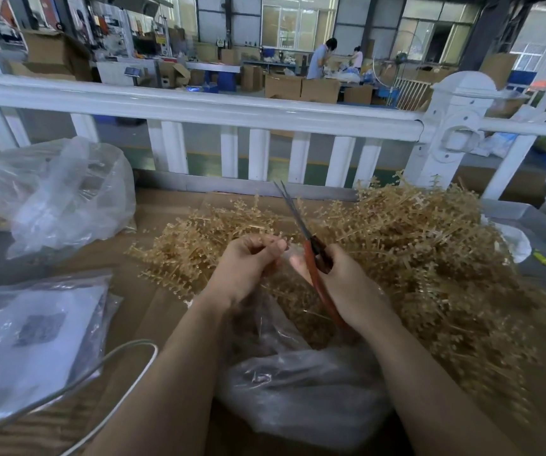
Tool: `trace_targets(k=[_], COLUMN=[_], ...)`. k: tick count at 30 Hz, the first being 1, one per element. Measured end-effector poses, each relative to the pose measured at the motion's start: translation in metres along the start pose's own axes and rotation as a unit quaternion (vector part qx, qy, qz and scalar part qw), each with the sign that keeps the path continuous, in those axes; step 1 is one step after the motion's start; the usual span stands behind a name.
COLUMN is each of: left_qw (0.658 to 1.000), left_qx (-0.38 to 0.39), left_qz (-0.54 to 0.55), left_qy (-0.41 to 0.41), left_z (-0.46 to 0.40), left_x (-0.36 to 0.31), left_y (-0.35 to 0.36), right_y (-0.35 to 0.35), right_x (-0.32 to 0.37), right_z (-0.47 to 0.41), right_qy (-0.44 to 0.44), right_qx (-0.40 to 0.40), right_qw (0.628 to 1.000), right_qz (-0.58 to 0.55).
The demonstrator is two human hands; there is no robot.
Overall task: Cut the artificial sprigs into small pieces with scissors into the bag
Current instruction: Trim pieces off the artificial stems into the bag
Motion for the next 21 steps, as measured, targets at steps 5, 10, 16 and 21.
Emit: trace_targets(k=[5,10,16,21], left_qw=[0.999,0.999,0.997,0.997], left_qx=[-0.003,-0.010,-0.002,0.038], left_qz=[-0.028,-0.008,-0.038,0.063], left_qy=[0.034,0.042,0.072,0.037], left_z=[0.003,0.000,-0.005,-0.006], left_x=[0.002,0.005,0.013,0.014], left_y=[0.007,0.006,-0.001,-0.010], right_y=[0.008,0.009,0.003,-0.006], right_x=[-0.007,-0.011,-0.017,-0.014], right_z=[0.003,-0.001,-0.002,0.006], right_qy=[-0.030,-0.046,-0.058,-0.078], right_qx=[-0.022,-0.034,-0.012,0.005], right_qw=[0.999,0.998,0.997,0.997], right_qz=[0.029,0.040,0.055,0.008])
Point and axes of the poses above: each hand's wrist, its own z-axis away from the middle knuckle, its own y-axis out of the palm, x = y × z, the point moved 2 cm from there along -z, towards the middle knuckle, and after that the axes turned 6 degrees about -z, right-handed, at the moved point
